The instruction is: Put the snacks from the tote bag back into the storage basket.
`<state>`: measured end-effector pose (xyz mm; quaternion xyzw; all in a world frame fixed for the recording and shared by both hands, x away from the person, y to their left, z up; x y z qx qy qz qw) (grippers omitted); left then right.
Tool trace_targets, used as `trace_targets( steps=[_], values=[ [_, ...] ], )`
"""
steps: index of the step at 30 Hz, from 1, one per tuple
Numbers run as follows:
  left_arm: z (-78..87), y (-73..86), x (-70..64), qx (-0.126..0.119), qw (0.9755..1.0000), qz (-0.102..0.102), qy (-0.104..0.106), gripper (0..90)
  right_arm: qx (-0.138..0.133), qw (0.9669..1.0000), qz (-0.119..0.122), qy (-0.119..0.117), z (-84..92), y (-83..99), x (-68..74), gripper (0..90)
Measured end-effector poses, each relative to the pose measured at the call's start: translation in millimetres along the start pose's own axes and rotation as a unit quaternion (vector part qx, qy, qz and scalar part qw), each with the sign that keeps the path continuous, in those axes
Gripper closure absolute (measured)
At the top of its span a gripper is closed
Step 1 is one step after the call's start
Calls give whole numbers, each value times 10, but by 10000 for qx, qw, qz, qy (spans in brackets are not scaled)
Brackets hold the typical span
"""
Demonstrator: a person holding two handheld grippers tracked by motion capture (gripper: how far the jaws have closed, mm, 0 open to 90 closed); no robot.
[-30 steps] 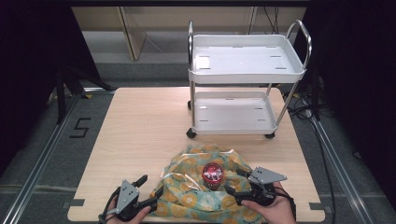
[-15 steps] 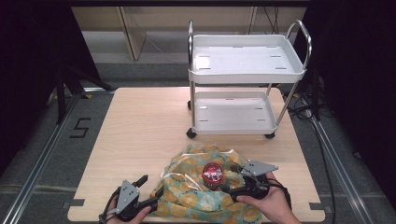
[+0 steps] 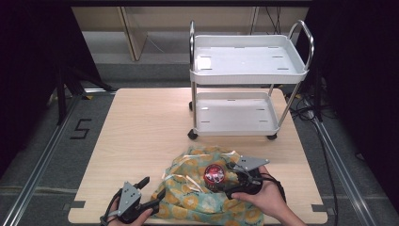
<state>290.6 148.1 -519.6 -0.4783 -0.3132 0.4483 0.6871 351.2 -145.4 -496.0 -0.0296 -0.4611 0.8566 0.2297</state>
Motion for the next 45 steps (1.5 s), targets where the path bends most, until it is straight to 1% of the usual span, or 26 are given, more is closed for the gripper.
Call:
trace_targets(
  steps=[7,8,9,12,13,14,15,19,20,21,22,23,24,25,27,28,29,32,33,34,37,38,39,42,43,45],
  values=[
    [2,1,-1,13,10000,6,-3,291,100,9999,4,-34,-90,-30,-26,193],
    [3,1,-1,14,10000,0,-4,291,151,9998,-106,-38,-112,-30,-23,193],
    [2,1,-3,13,10000,5,-2,291,148,9999,-20,-27,-124,-33,-38,193],
    [5,3,-7,46,10000,2,-18,291,209,9998,-51,-52,-176,-22,-35,192],
    [2,1,-4,40,10000,-48,4,291,221,9997,-22,-46,-187,-21,-42,193],
    [2,2,-6,42,10000,-44,7,291,257,9996,-73,-84,-210,-15,-40,192],
    [2,2,-6,40,10000,-45,9,291,264,9996,-29,-74,-219,-17,-52,193],
    [-2,8,-11,56,10000,13,-1,291,303,9995,-89,-87,-256,-9,-58,189],
    [-4,6,-7,46,10000,-49,12,291,317,9994,-59,-103,-265,-9,-61,189],
    [-2,9,-16,65,10000,9,5,291,319,9994,-52,-82,-269,-10,-64,188],
    [-2,8,-20,52,10000,8,11,291,337,9993,-112,-106,-272,-9,-55,186],
    [0,5,-21,43,10000,-16,28,291,332,9993,-103,-105,-277,-10,-62,184],
    [-4,0,-31,1,10000,41,23,291,342,9993,-104,-95,-279,-10,-67,183],
    [-4,0,-31,-2,10000,40,22,291,336,9993,-63,-118,-290,-10,-74,183],
    [-6,-2,-26,-3,10000,15,35,291,367,9992,-53,-119,-308,-2,-70,188],
    [4,6,-11,73,10000,-56,22,291,370,9993,-6,-82,-318,-1,-76,190],
    [-1,6,-18,53,10000,4,9,291,400,9991,-54,-112,-328,3,-65,192],
    [-2,7,-24,49,10000,14,18,291,428,9990,-3,-106,-350,7,-67,198],
    [-2,6,-23,47,10000,-5,17,291,464,9988,43,-150,-363,8,-69,208],
    [-3,5,-24,44,10000,1,16,291,451,9989,59,-114,-364,7,-76,210],
    [-4,7,-23,56,10000,8,9,291,470,9988,6,-125,-371,13,-78,222],
    [-13,6,-25,11,10000,22,43,291,469,9988,21,-112,-371,13,-78,230],
    [-4,6,-22,51,10000,2,27,291,460,9989,28,-115,-371,13,-76,239],
    [-3,5,-24,44,10000,7,17,291,446,9990,40,-83,-373,12,-65,246],
    [-3,3,-23,38,10000,-28,32,291,447,9990,59,-72,-372,10,-60,249],
    [-1,2,-24,35,10000,-8,18,291,454,9989,110,-53,-366,7,-52,255]
  ],
)
Point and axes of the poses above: each handheld gripper's, and its own axes: z roughly backward along the jaws, y roughly out of its underside, x roughly to its left, the point moved 5 cm from there along -z, roughly forward along the jaws, and after that the axes turned 9 degrees about -y, right-handed, at the moved point
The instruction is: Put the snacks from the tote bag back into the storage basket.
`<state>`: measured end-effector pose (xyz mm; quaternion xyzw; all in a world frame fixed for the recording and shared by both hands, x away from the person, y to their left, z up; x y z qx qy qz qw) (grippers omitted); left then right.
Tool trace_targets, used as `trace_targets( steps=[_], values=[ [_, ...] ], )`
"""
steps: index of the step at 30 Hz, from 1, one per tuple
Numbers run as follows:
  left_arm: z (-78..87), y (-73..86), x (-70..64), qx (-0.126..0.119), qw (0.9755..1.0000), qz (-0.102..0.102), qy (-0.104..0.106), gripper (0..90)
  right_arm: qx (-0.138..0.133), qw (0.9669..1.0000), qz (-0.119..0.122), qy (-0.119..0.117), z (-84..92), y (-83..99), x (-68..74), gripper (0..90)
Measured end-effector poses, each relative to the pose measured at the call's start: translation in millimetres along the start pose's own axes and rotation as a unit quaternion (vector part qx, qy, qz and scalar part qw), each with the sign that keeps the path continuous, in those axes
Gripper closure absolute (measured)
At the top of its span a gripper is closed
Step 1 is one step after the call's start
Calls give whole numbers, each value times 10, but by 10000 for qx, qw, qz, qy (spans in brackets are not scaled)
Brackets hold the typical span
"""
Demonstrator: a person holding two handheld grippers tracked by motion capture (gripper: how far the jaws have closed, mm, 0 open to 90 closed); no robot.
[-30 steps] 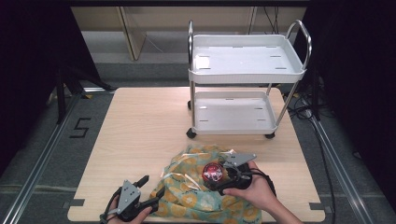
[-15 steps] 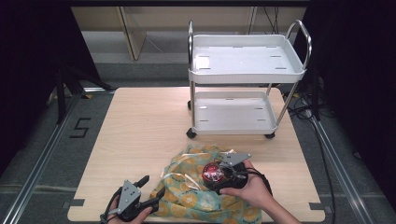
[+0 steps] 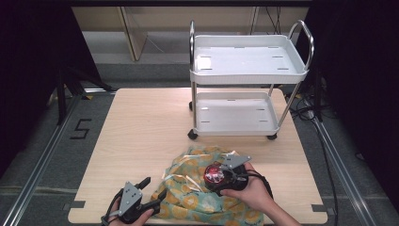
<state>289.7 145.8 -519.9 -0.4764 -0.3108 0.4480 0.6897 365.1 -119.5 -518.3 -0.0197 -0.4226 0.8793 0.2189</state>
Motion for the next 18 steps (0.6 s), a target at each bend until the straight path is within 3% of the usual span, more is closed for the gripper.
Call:
trace_targets(
  steps=[5,10,11,14,18],
  values=[
    [-4,-1,0,-21,10000,9,16,291,-46,9998,151,125,5,-8,10,262],
    [-4,-4,0,-36,10000,18,14,291,-72,9998,150,141,10,-9,18,263],
    [3,1,12,18,10000,-54,10,291,-76,9998,122,125,15,-9,29,263],
    [-6,-5,-3,-40,10000,39,20,291,-111,9998,90,155,25,-16,50,264],
    [6,-2,12,-4,10000,-51,7,291,-199,9995,95,209,54,-51,67,264]
  ],
)
Point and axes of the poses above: each handheld gripper's, and its own axes: z roughly backward along the jaws, y roughly out of its underside, x roughly to its left, the point moved 5 cm from there along -z, roughly forward along the jaws, and after that the axes turned 9 degrees about -y, right-handed, at the moved point
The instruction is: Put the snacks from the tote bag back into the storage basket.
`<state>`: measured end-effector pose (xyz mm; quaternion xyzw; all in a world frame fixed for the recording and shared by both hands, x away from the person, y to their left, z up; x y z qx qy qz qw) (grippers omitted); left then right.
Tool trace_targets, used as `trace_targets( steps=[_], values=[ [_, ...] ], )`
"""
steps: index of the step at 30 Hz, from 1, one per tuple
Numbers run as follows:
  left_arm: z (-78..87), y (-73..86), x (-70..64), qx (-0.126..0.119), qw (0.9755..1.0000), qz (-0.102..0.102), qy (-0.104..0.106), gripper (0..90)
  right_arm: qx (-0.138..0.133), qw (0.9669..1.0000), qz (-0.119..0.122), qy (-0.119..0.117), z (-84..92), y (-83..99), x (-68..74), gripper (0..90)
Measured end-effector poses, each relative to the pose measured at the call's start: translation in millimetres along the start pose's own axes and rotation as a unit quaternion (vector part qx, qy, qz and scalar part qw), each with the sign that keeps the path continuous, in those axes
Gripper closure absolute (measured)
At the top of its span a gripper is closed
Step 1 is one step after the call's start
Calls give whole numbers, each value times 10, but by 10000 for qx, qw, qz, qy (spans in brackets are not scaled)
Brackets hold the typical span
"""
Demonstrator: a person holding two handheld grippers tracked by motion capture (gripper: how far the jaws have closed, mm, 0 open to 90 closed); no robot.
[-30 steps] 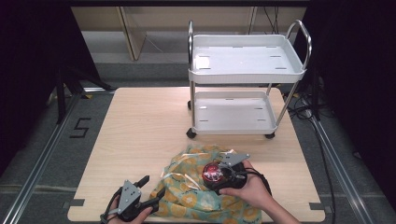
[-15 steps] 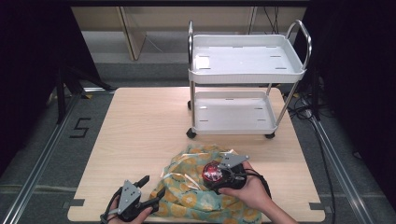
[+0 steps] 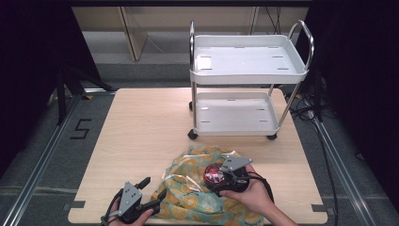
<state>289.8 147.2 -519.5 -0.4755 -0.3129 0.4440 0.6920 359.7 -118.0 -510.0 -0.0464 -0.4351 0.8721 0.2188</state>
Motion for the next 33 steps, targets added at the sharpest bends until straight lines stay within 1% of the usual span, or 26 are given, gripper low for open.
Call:
trace_targets(
  steps=[1,2,4,5,7,8,9,10,11,12,13,14,15,16,17,19,20,23,26,28,29,30,31,32,33],
  values=[
    [1,1,2,7,10000,-6,-4,291,7,10000,-27,-38,8,-6,8,264],
    [0,1,1,7,10000,0,-5,291,-38,10000,24,31,16,-16,0,264],
    [-2,0,-6,0,10000,45,-18,291,-60,10000,7,16,24,-25,8,264],
    [-2,0,-7,0,10000,38,-18,291,-68,10000,-28,10,29,-29,15,264],
    [-2,0,-6,3,10000,36,-19,291,-100,9999,4,51,41,-44,7,264],
    [-3,0,-5,2,10000,42,-18,291,-97,9999,-42,28,46,-47,15,264],
    [-2,2,-2,15,10000,24,-15,291,-117,9999,-1,44,51,-55,8,264],
    [-4,2,0,11,10000,4,-5,291,-112,9999,-18,37,61,-60,8,264],
    [-5,1,-2,6,10000,16,-4,291,-148,9999,25,54,63,-68,4,264],
    [-4,1,-1,3,10000,2,0,291,-155,9999,-37,57,70,-71,13,264],
    [-4,0,-5,-5,10000,34,-15,291,-164,9998,-18,80,76,-76,6,264],
    [-2,0,-6,2,10000,44,-21,291,-165,9998,-74,53,79,-80,20,264],
    [-2,0,-7,-1,10000,44,-21,291,-168,9998,-62,62,87,-86,11,264],
    [-2,0,-7,-3,10000,45,-21,291,-184,9998,-110,52,85,-89,27,264],
    [-2,-1,-6,-3,10000,44,-23,291,-185,9998,-52,28,87,-96,19,264],
    [-4,-2,-2,-7,10000,16,-14,291,-226,9997,-25,86,96,-106,18,264],
    [-2,-1,-6,1,10000,50,-29,291,-233,9997,-21,85,99,-110,19,264],
    [-3,-5,-1,-26,10000,14,4,291,-201,9997,-110,127,116,-115,24,265],
    [-2,-4,3,-15,10000,8,1,291,-262,9994,-141,148,129,-135,24,265],
    [-6,-8,-4,-67,10000,45,10,291,-306,9993,-133,148,140,-152,21,265],
    [-4,-7,-9,-66,9999,103,-11,291,-322,9993,-134,150,148,-160,20,265],
    [-4,-6,-7,-63,9999,103,-13,291,-330,9992,-198,121,154,-167,35,265],
    [-5,-6,-4,-62,9999,101,-24,291,-358,9992,-135,145,159,-179,21,265],
    [0,-6,-1,-32,10000,87,-35,291,-371,9990,-139,189,170,-186,12,265],
    [-8,-10,-7,-90,9999,132,-26,291,-365,9991,-151,149,172,-194,15,265]
  ],
)
Point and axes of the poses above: each handheld gripper's, and its own axes: z roughly backward along the jaws, y roughly out of its underside, x roughly to its left, the point moved 5 cm from there along -z, roughly forward along the jaws, and after that the axes turned 9 degrees about -y, right-handed, at the moved point
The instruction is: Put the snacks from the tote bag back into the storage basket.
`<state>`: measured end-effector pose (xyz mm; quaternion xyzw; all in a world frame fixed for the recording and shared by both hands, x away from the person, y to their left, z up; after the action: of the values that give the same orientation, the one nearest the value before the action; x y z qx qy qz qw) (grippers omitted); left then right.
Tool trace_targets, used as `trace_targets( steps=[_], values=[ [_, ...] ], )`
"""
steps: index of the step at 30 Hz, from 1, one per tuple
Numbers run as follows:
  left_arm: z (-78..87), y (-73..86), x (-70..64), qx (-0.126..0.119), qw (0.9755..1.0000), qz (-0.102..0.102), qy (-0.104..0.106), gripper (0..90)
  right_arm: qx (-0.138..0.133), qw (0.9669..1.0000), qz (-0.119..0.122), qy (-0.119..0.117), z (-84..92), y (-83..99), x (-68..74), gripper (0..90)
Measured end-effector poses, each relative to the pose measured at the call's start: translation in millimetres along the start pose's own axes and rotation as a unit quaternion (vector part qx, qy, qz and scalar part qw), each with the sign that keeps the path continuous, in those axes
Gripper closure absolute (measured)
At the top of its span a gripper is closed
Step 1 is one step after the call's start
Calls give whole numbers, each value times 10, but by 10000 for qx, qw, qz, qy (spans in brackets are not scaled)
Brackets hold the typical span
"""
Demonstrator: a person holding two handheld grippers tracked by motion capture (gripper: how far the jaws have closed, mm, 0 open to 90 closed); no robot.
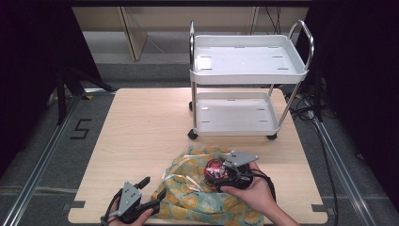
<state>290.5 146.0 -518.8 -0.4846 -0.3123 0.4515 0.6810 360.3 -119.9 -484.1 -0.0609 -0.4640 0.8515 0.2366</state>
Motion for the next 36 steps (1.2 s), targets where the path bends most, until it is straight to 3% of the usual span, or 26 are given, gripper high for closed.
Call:
trace_targets(
  steps=[7,11,12,18,21,26,28,36],
  values=[
    [9,-2,-1,30,10000,13,-41,291,-90,9999,10,85,31,-50,-25,265],
    [3,-3,-1,-5,10000,26,-21,291,-75,9998,-194,63,41,-59,-13,266],
    [8,-2,0,27,10000,17,-40,291,-79,9999,-91,64,43,-67,-28,265],
    [10,-1,3,39,10000,0,-45,291,-110,9998,-114,99,57,-113,-36,266],
    [12,-1,11,40,10000,-26,-47,291,-188,9997,-6,139,64,-149,-54,266],
    [12,-2,10,32,10000,-20,-44,291,-200,9997,-103,118,78,-189,-48,266],
    [13,-2,13,37,10000,-26,-43,291,-213,9996,10,183,87,-209,-66,267],
    [17,-2,17,43,10000,-32,-49,291,-289,9992,7,287,91,-256,-98,267]
  ],
)
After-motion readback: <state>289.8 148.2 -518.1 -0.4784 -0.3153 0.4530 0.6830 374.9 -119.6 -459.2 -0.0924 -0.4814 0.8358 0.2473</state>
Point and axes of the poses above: each handheld gripper's, and its own axes: z roughly backward along the jaws, y roughly out of its underside, x roughly to its left, the point moved 5 cm from there along -z, roughly forward along the jaws, and after that the axes turned 9 degrees about -y, right-handed, at the moved point
